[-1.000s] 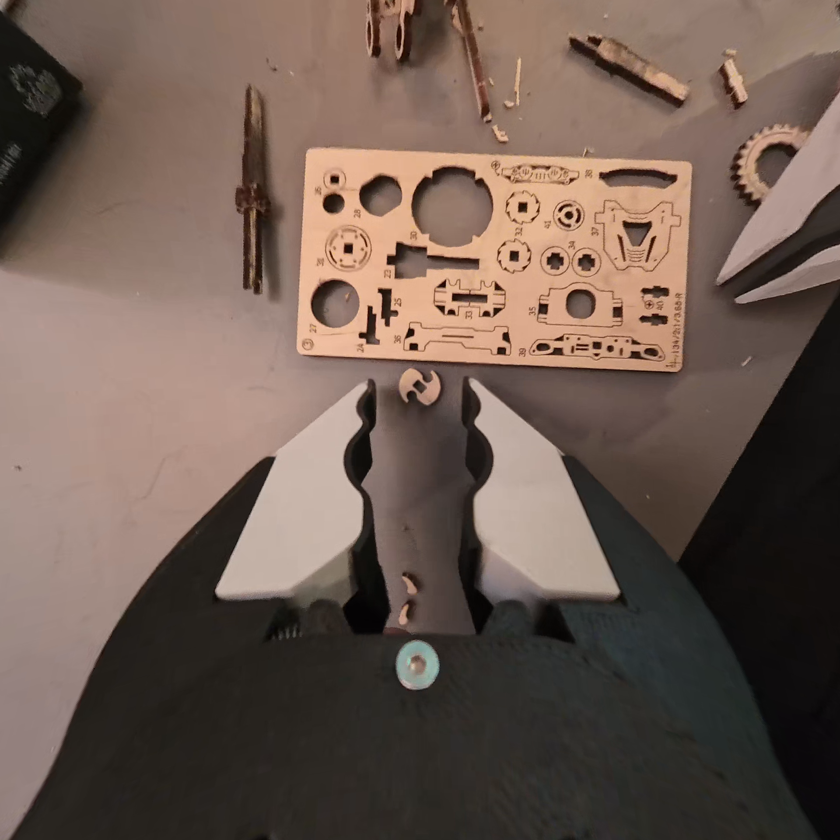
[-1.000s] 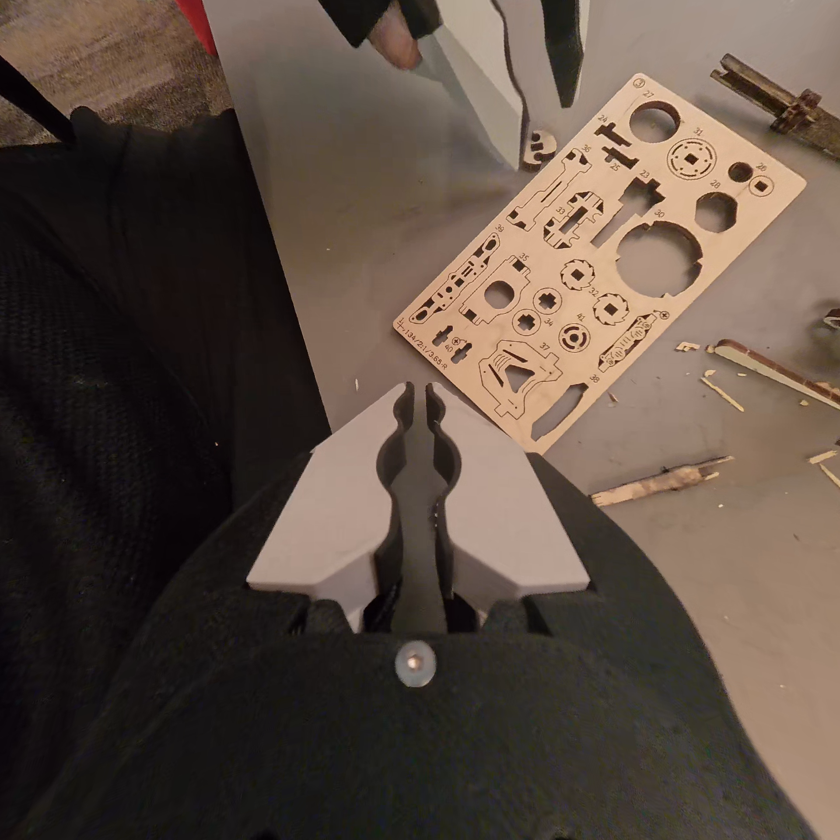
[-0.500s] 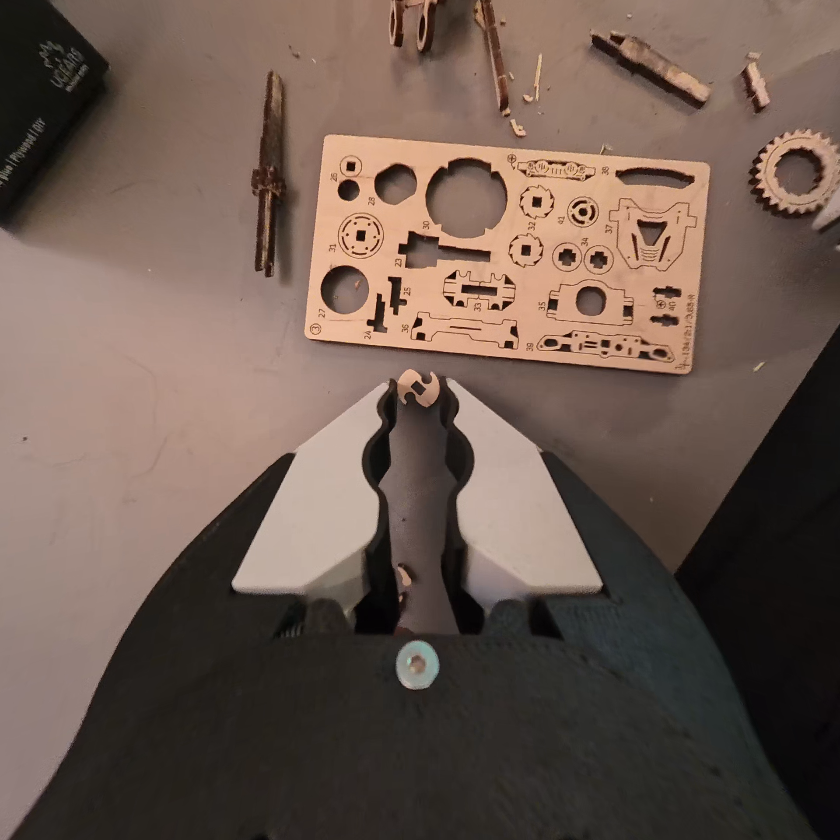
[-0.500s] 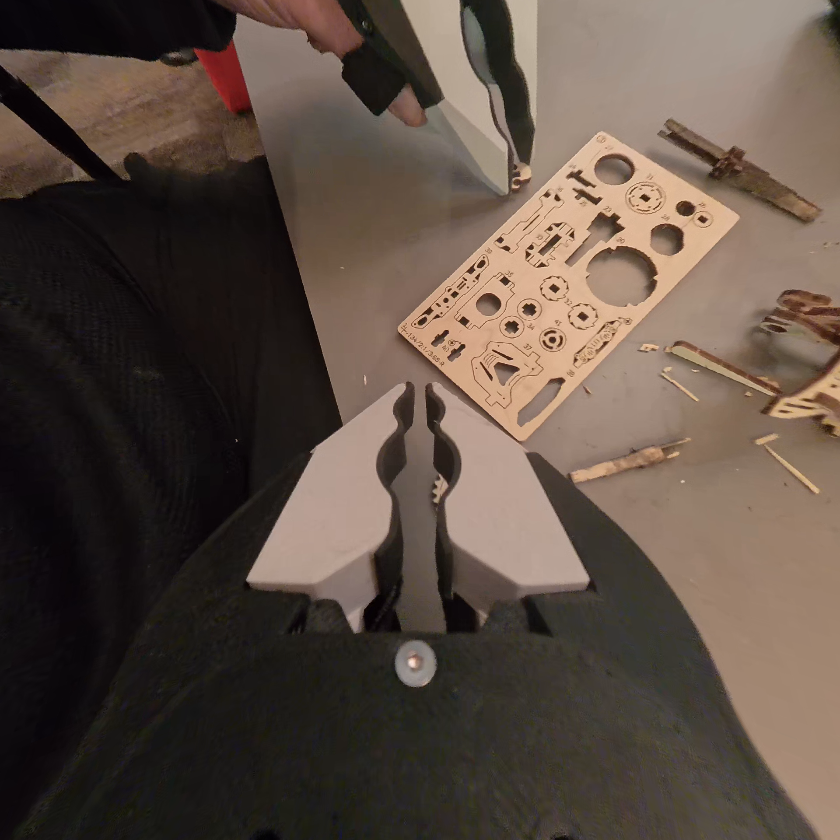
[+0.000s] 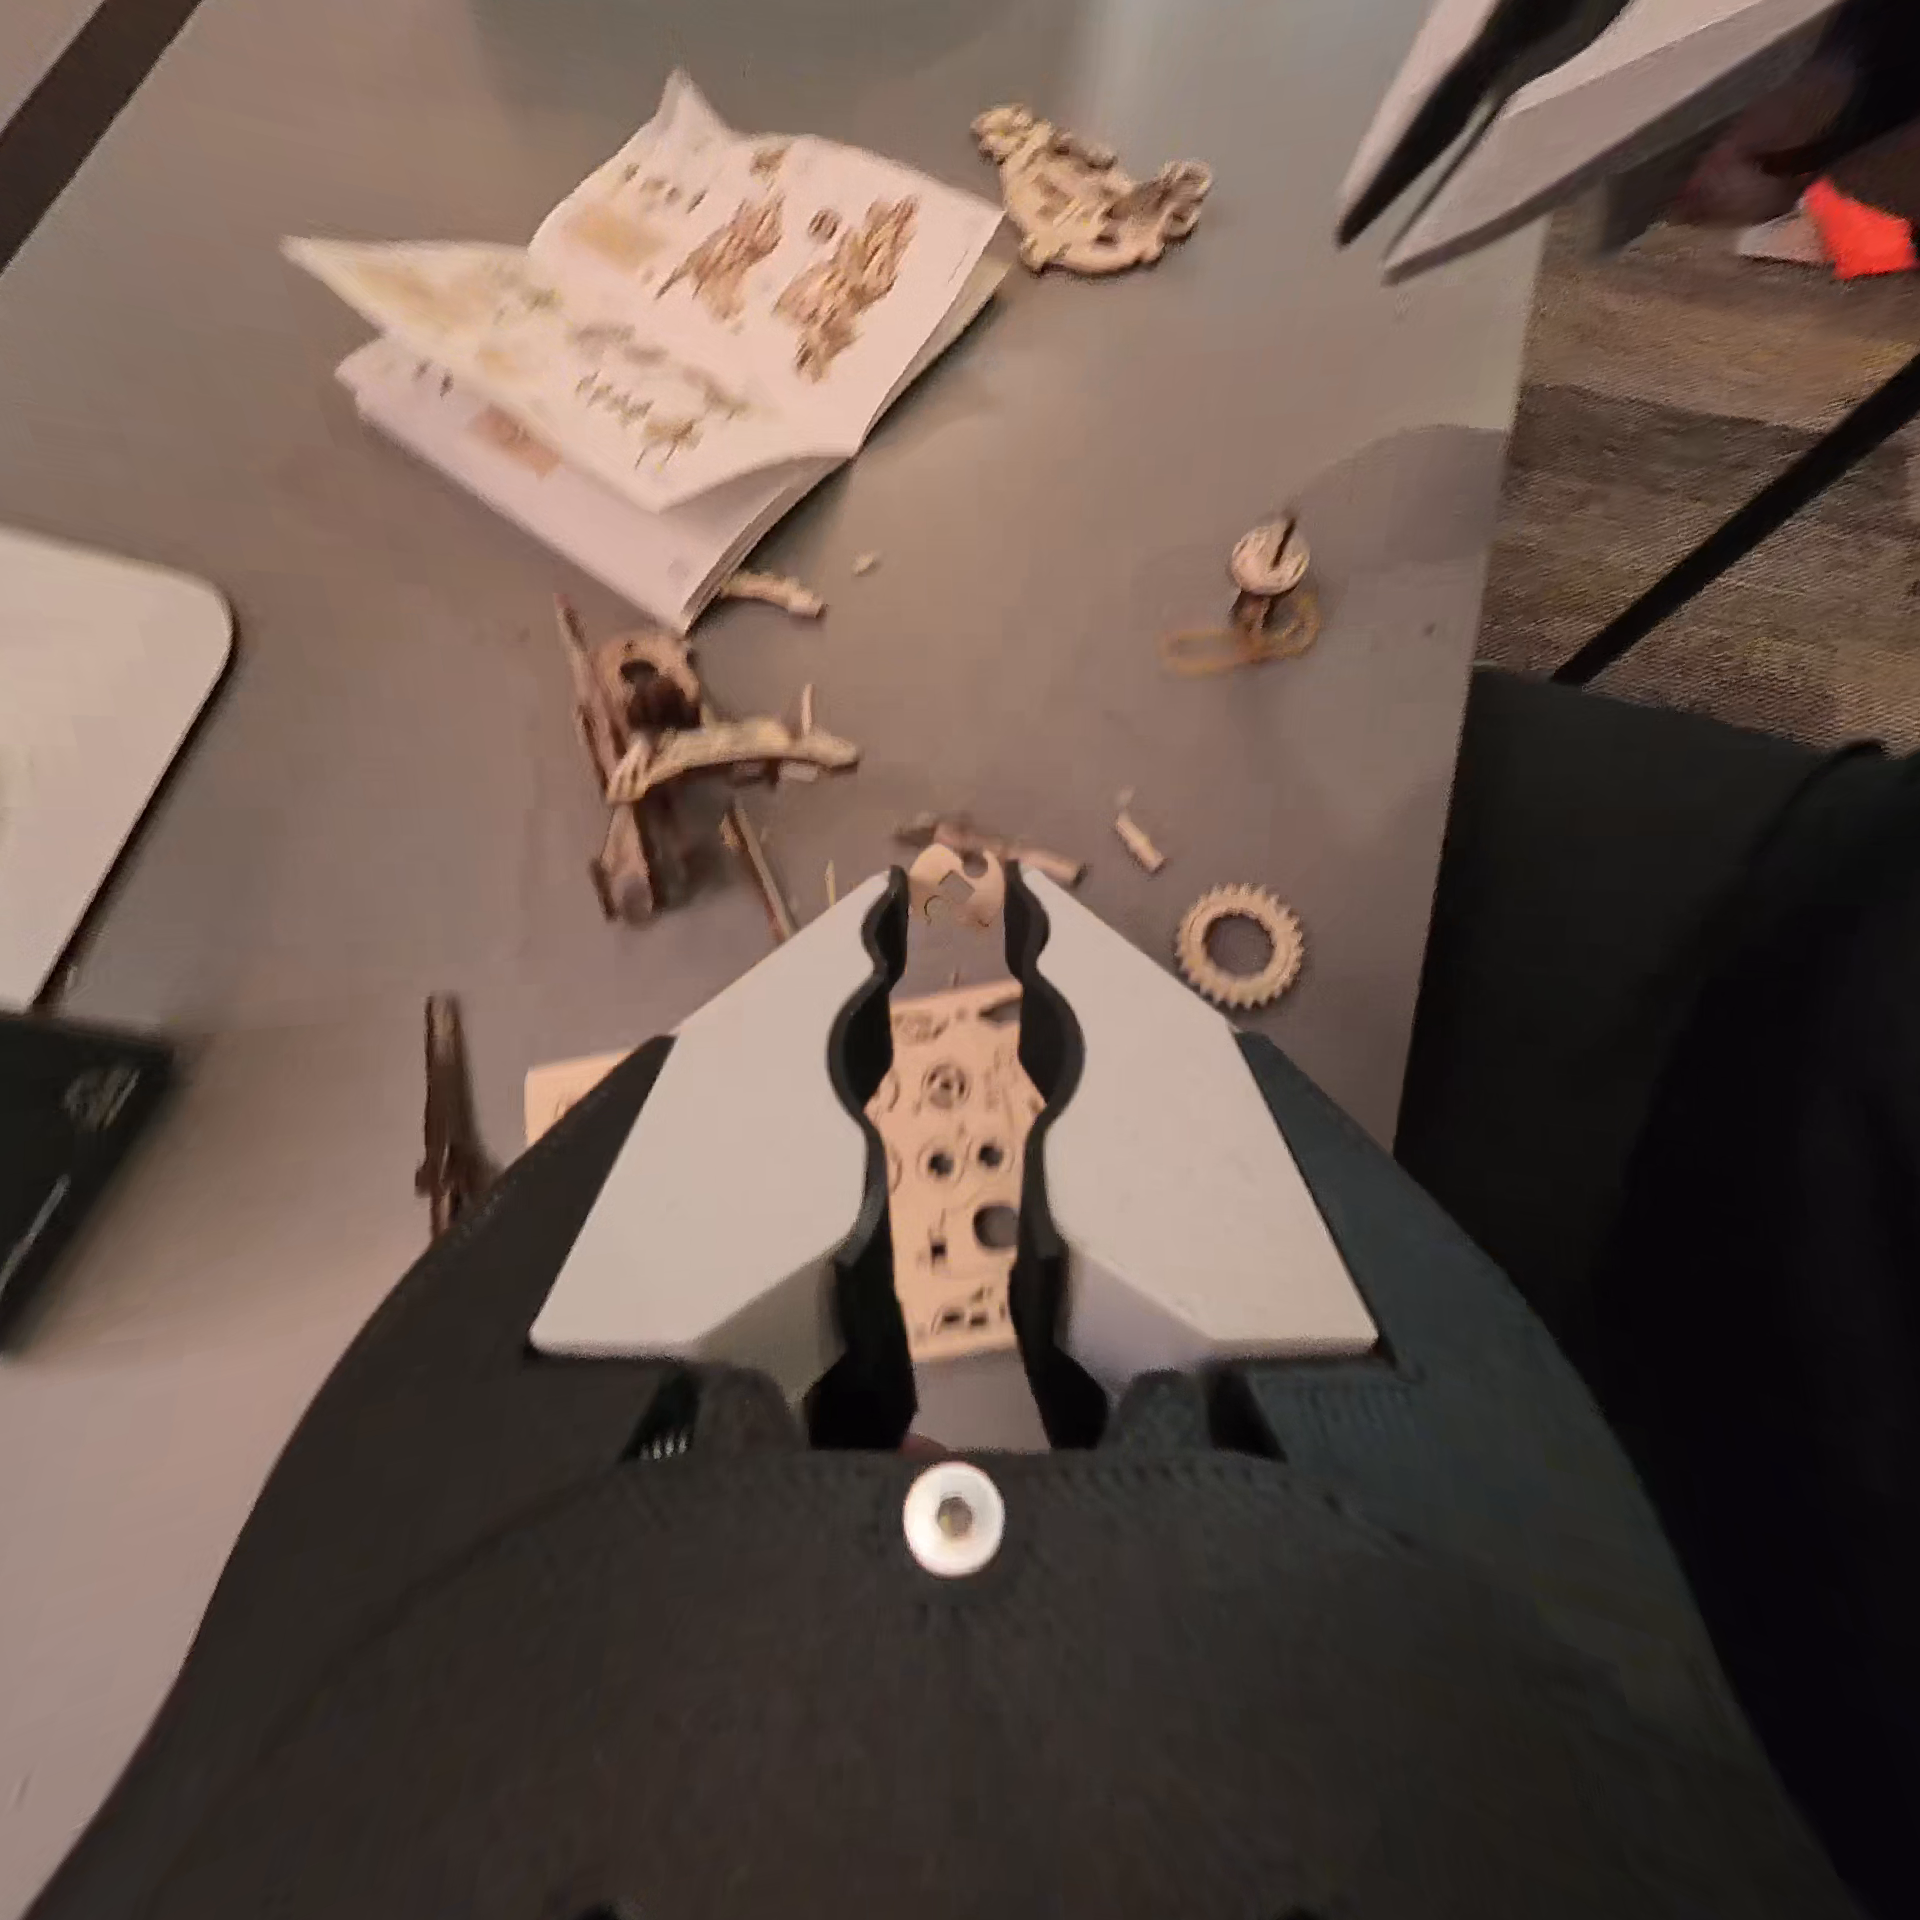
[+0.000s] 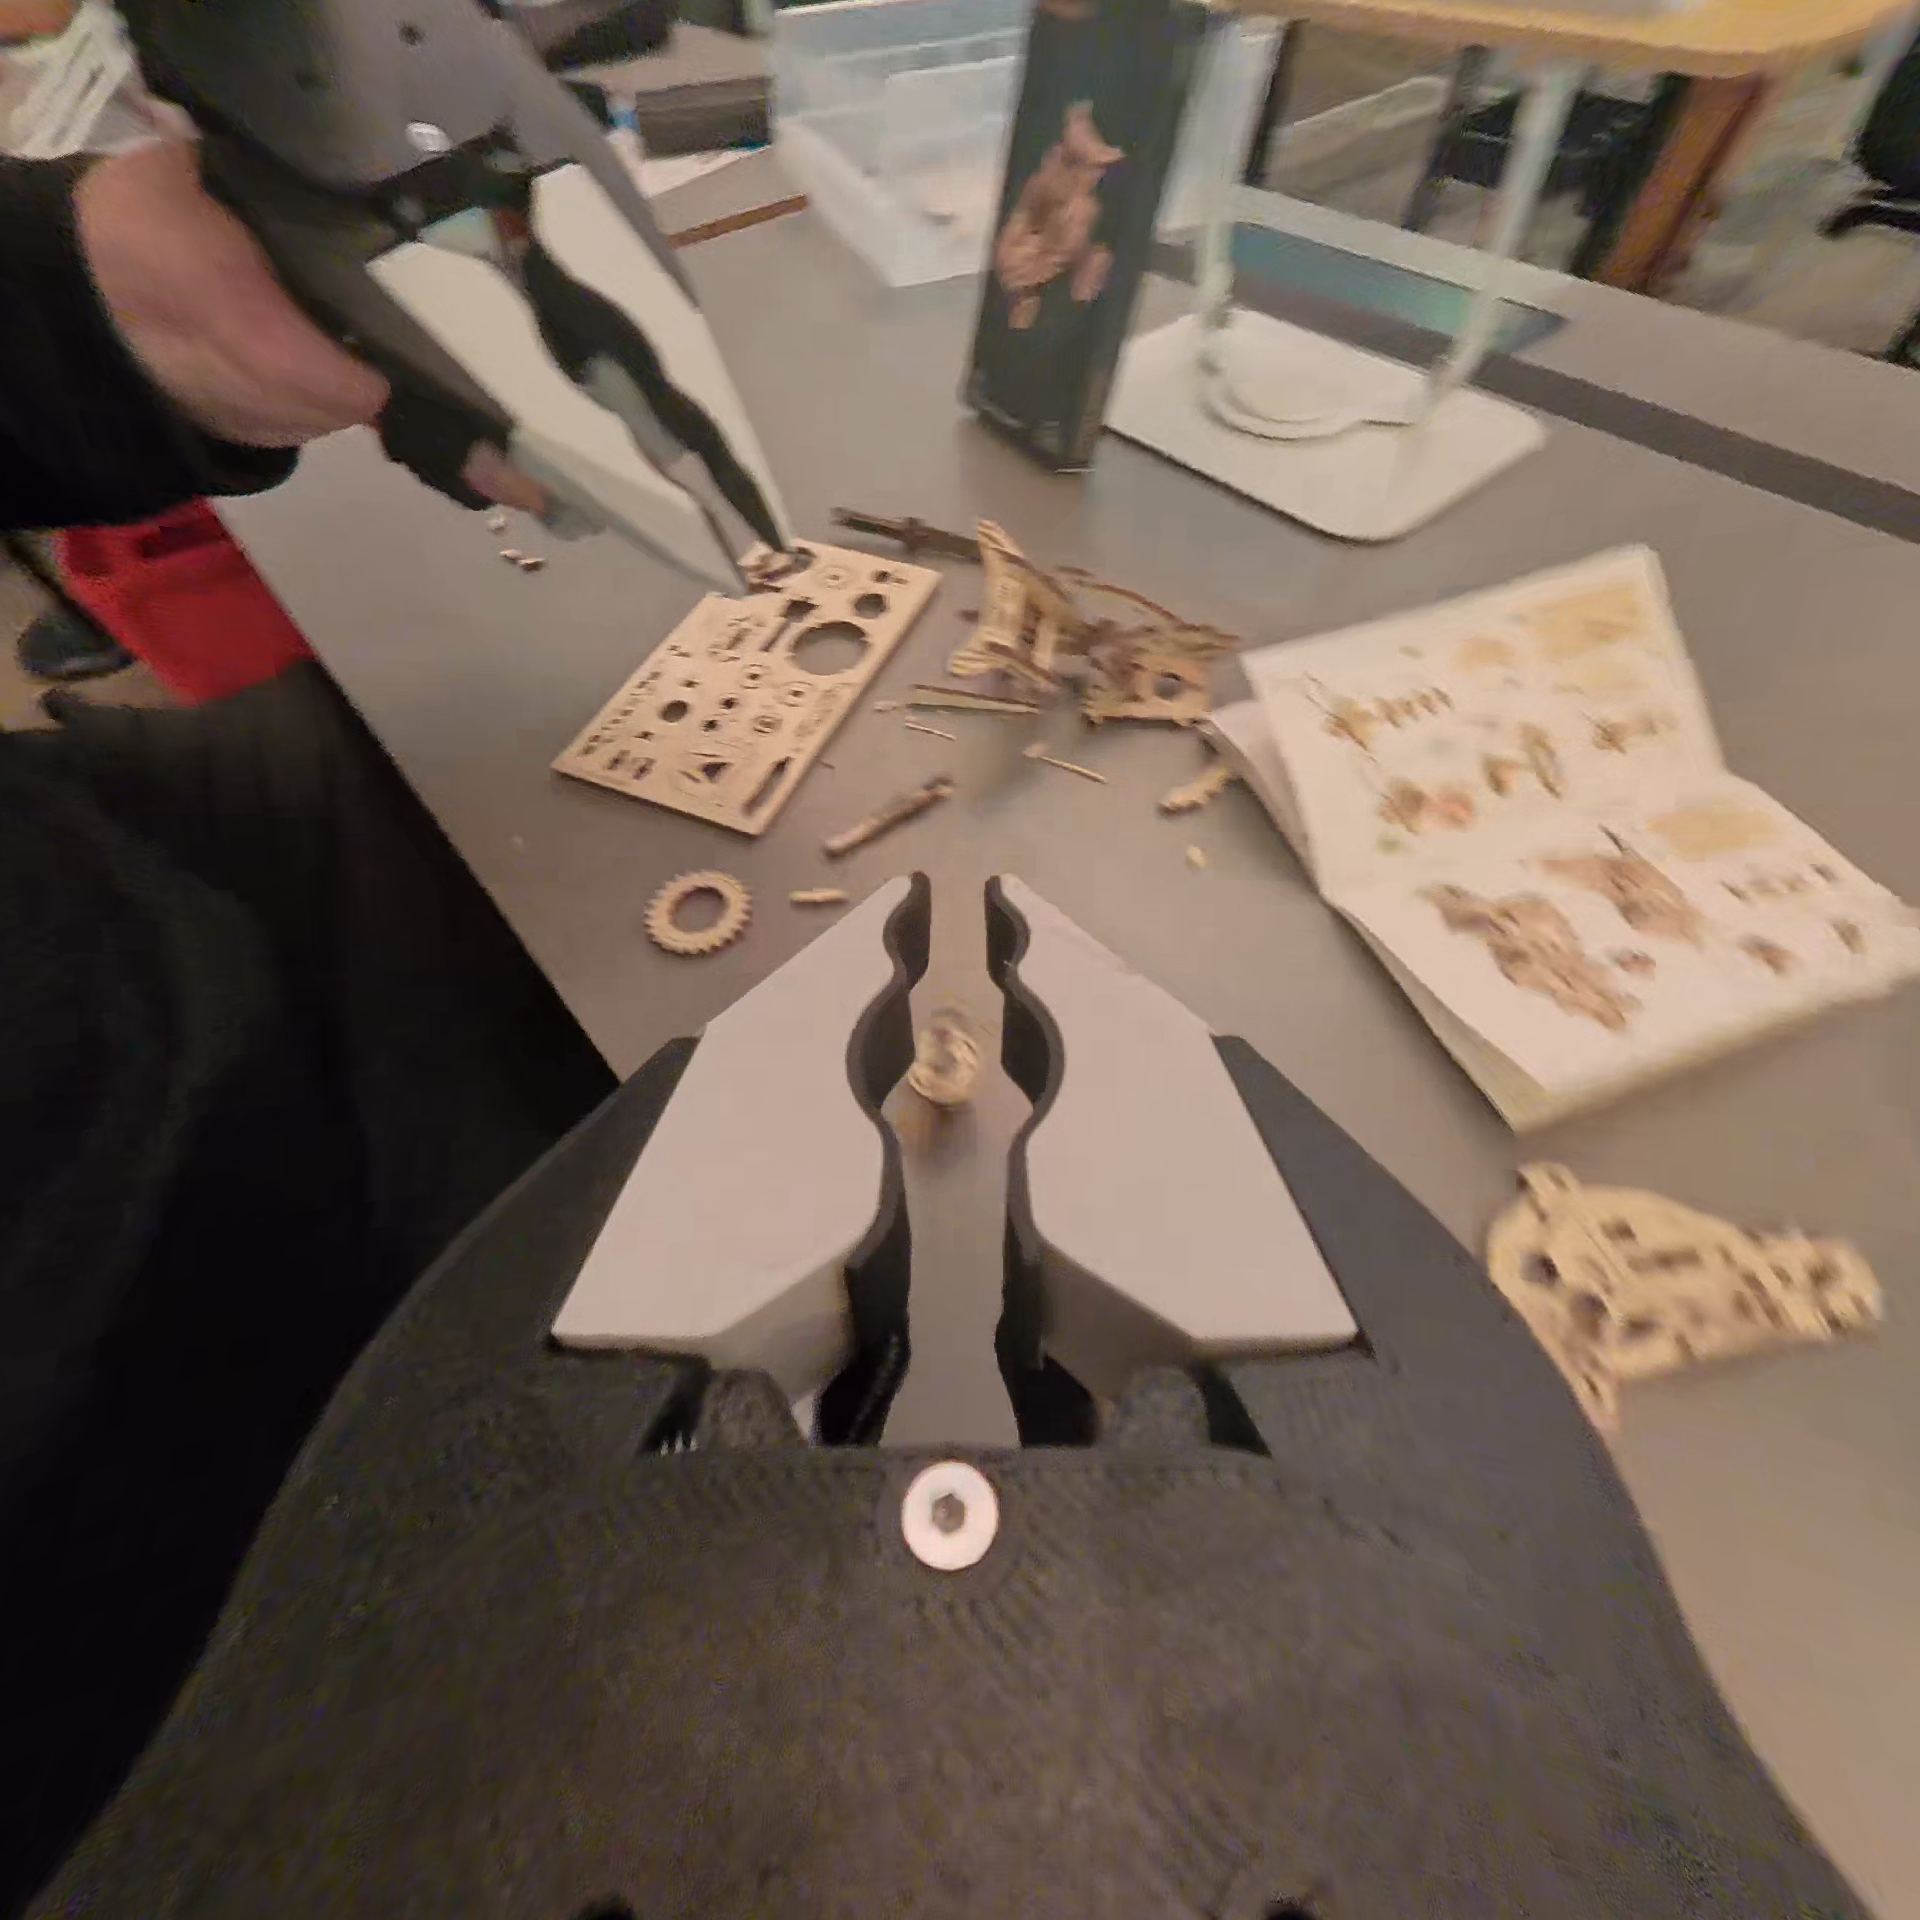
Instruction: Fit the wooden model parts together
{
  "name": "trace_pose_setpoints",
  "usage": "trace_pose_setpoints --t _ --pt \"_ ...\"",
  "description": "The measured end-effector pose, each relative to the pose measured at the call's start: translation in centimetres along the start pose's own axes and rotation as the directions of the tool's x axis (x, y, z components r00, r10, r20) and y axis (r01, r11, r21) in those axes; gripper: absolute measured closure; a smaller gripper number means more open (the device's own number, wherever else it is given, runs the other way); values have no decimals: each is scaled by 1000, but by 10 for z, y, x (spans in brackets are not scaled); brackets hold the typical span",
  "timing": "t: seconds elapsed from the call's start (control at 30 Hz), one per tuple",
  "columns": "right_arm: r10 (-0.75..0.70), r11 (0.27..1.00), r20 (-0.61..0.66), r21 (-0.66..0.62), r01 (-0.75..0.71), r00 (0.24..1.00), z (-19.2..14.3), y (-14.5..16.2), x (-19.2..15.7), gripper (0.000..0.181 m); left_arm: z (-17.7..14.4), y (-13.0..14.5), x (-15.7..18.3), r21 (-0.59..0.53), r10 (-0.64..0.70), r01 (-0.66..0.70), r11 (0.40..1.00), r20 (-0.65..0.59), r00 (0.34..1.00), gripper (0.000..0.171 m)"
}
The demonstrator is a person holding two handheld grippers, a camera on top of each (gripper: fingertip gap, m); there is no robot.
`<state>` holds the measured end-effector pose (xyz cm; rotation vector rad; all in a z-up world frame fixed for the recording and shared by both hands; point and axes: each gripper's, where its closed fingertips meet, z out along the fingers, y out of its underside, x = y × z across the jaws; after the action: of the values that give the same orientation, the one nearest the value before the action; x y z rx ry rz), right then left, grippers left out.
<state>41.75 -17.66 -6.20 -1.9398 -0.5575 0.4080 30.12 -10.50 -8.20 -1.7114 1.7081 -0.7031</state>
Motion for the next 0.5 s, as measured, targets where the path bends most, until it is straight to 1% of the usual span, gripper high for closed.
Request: trace_pose_setpoints --t 0.1,0.2,0.3,0.4,0.5 --pt "101 995 -72 27 -99 992 -20 19 30 172 15 -26 14 42 45 -43 998 -53 998 155" --pt "175 984 -103 62 -170 979 -31 35 50 172 29 -42 30 56 113 -108 993 -101 988 155" --pt "218 975 -93 70 -212 972 -30 49 57 171 38 -55 42 73 162 -153 985 -133 978 155" --pt "247 968 -61 70 -242 967 -22 59 60 170 46 -64 50 80 184 -173 982 -152 971 155" --pt "246 968 -50 67 -242 968 -19 58 63 168 51 -69 57 76 206 -195 978 -170 964 155"
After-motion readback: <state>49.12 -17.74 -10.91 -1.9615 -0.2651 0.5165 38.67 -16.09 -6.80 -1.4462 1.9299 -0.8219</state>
